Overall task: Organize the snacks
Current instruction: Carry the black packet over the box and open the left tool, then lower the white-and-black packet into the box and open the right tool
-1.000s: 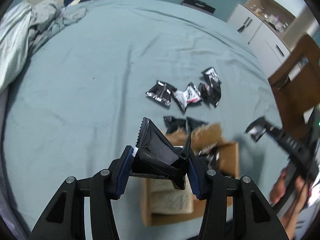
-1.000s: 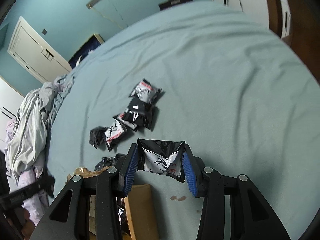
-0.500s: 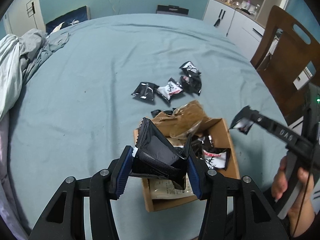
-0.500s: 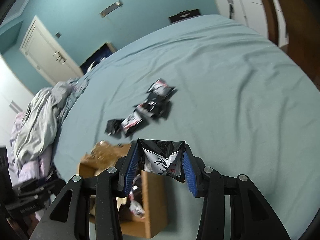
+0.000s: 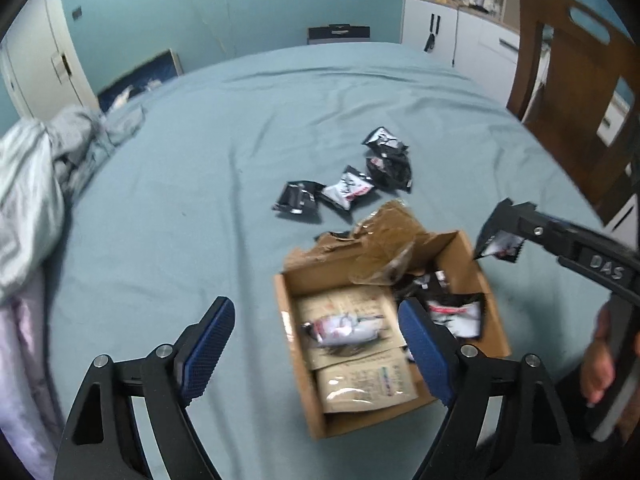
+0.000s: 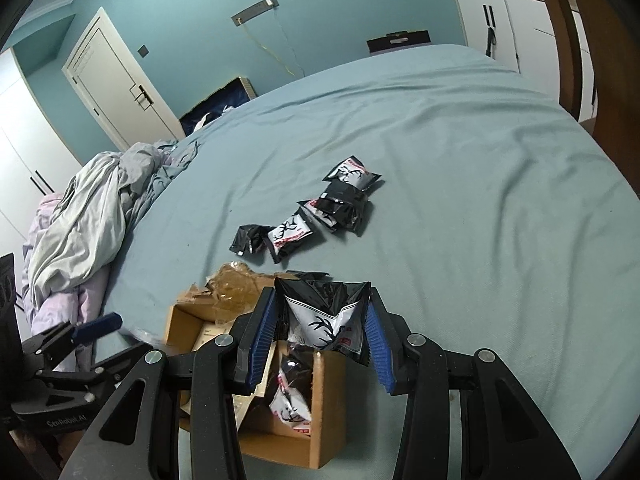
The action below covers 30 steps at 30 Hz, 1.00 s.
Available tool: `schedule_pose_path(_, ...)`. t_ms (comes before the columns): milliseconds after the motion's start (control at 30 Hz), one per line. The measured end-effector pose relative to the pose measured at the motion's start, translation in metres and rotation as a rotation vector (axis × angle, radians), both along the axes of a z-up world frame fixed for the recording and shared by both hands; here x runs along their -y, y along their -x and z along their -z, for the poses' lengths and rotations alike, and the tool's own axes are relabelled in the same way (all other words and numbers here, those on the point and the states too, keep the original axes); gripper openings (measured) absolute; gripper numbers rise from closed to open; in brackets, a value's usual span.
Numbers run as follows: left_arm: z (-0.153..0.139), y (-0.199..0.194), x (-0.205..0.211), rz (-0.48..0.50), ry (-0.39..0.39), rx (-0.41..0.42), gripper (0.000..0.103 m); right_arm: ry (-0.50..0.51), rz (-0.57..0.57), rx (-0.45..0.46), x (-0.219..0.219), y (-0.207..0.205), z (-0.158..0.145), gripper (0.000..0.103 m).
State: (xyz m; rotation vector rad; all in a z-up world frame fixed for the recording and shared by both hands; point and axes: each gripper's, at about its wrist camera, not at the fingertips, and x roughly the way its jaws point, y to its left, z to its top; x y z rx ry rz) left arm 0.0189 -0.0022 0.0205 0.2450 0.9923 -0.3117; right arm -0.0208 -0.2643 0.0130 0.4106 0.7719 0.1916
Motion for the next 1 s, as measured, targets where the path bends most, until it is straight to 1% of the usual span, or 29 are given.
schedule_pose_path(100, 0.001, -0.001, 0.0, -0.007, -0.027, 0.005, 0.085, 0.013, -0.019, 0.005, -0.007, 0.002, -0.001, 0.042)
schedule_pose_path(200, 0.003, -0.003, -0.004, -0.035, -0.033, 0.004, 0.086, 0.019, -0.046, 0.013, -0.013, 0.003, -0.002, 0.042)
schedule_pose_path(333, 0.006, -0.008, -0.011, -0.076, -0.05, 0.004, 0.086, 0.059, -0.091, 0.02, -0.024, 0.002, -0.002, 0.042)
schedule_pose_path(433, 0.007, -0.011, -0.016, -0.109, -0.069, 0.022, 0.086, 0.071, -0.132, 0.033, -0.033, 0.001, -0.001, 0.042)
schedule_pose_path(567, 0.011, -0.016, -0.021, -0.134, -0.07, 0.008, 0.086, 0.082, -0.18, 0.039, -0.042, -0.001, 0.001, 0.042)
schedule_pose_path(667, 0.012, -0.017, -0.021, -0.14, -0.074, 0.005, 0.086, 0.08, -0.203, 0.035, -0.046, -0.002, 0.002, 0.044)
schedule_pose_path(767, 0.013, -0.017, -0.021, -0.14, -0.076, 0.004, 0.086, 0.051, -0.208, 0.027, -0.045, -0.006, 0.004, 0.045)
schedule_pose_path(800, 0.013, -0.017, -0.021, -0.139, -0.077, 0.004, 0.086, 0.036, -0.204, 0.023, -0.044, -0.006, 0.005, 0.048)
schedule_pose_path(833, 0.013, -0.017, -0.02, -0.138, -0.078, 0.004, 0.086, 0.008, -0.194, 0.01, -0.041, -0.008, 0.007, 0.051)
schedule_pose_path(867, 0.014, -0.017, -0.02, -0.136, -0.08, 0.002, 0.086, -0.025, -0.185, -0.003, -0.037, -0.01, 0.009, 0.058)
schedule_pose_path(900, 0.014, -0.017, -0.02, -0.135, -0.082, 0.001, 0.086, -0.054, -0.179, -0.011, -0.035, -0.01, 0.011, 0.061)
schedule_pose_path(933, 0.014, -0.017, -0.019, -0.134, -0.085, 0.0, 0.086, -0.107, -0.173, -0.025, -0.029, -0.011, 0.014, 0.062)
schedule_pose_path(1000, 0.014, -0.017, -0.019, -0.132, -0.091, 0.001, 0.086, -0.145, -0.158, -0.033, -0.024, -0.012, 0.014, 0.062)
